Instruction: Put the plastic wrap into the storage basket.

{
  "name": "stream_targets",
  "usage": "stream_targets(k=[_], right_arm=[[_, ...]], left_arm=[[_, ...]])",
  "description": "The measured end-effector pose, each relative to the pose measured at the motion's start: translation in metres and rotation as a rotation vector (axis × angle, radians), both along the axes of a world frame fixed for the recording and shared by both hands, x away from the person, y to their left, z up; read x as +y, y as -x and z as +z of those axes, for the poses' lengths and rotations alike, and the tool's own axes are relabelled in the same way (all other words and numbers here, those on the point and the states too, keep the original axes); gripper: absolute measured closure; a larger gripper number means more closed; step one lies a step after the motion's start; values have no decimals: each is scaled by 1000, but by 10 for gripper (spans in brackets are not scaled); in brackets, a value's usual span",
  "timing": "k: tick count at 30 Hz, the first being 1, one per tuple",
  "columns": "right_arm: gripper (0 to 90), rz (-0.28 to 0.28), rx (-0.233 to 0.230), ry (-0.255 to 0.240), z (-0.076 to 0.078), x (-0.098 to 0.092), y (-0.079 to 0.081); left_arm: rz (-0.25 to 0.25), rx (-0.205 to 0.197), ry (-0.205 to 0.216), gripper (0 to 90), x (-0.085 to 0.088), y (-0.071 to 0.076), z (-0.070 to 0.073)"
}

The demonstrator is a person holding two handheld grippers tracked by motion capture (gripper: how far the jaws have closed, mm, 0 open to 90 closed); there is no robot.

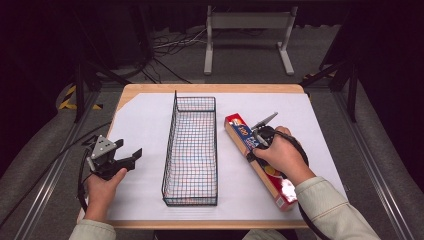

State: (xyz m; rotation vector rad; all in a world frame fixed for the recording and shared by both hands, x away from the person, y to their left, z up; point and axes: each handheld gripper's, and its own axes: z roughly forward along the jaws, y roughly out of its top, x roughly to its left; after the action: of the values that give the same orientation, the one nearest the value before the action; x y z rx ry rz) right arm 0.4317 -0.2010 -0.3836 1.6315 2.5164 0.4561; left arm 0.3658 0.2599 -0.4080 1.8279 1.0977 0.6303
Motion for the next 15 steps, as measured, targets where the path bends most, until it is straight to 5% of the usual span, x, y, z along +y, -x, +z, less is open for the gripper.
stream_targets(k=[15], right_arm=[[401, -61, -46, -3, 39, 13, 0]], left_arm=[[5, 1, 13, 234, 4, -2, -6]])
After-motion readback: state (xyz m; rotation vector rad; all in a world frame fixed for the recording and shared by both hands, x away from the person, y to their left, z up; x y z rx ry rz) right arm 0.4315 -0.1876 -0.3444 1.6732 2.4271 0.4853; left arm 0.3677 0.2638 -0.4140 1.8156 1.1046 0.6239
